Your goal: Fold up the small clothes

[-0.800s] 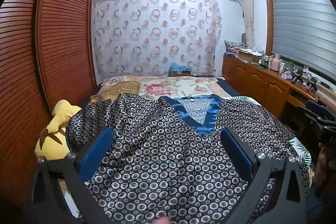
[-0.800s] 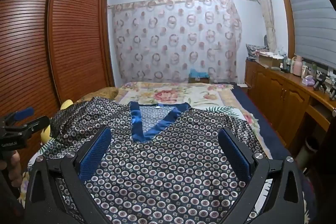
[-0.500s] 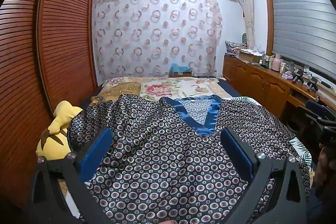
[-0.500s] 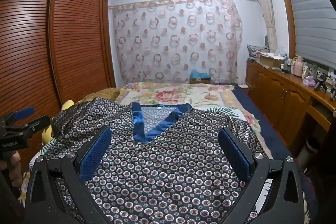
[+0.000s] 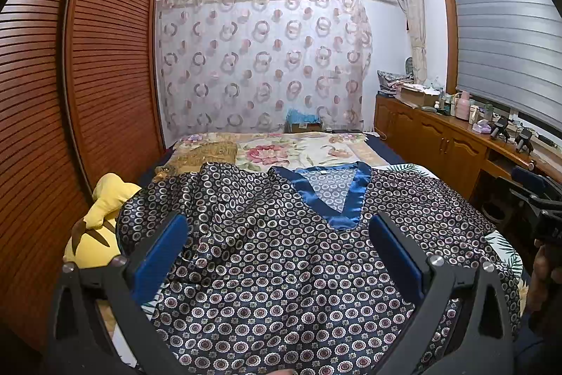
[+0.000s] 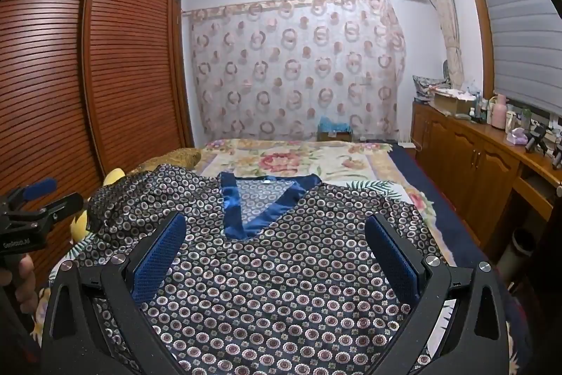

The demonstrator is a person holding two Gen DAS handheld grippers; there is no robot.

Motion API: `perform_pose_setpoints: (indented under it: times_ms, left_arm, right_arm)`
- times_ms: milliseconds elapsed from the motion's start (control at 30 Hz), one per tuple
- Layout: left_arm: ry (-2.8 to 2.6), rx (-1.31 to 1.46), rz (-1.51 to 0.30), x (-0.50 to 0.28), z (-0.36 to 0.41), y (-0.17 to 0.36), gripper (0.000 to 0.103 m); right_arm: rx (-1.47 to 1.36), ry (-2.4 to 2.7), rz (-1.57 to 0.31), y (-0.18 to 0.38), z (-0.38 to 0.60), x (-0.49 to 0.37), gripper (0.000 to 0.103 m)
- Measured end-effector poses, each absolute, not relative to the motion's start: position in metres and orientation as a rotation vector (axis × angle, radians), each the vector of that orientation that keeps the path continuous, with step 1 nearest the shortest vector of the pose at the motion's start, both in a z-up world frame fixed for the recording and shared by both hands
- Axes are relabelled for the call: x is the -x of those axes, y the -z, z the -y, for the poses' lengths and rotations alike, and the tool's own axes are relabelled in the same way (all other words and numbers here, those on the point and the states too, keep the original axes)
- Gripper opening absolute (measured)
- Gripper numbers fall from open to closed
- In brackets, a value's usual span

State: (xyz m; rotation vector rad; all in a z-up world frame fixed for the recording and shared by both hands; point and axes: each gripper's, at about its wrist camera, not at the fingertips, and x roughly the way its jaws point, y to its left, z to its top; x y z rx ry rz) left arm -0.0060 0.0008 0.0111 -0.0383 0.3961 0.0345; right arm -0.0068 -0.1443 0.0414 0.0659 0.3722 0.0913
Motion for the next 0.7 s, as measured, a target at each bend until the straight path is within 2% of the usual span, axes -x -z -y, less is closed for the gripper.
perform_pose_setpoints:
  times_ms: [700]
  left_arm:
    - [-0.034, 0.033, -0.392, 0.0074, 0.0022, -0.0125, 0.103]
  right_arm:
    - [-0.067, -0.091, -0.371, -0.0419, 0.1436, 0.0062, 0.103]
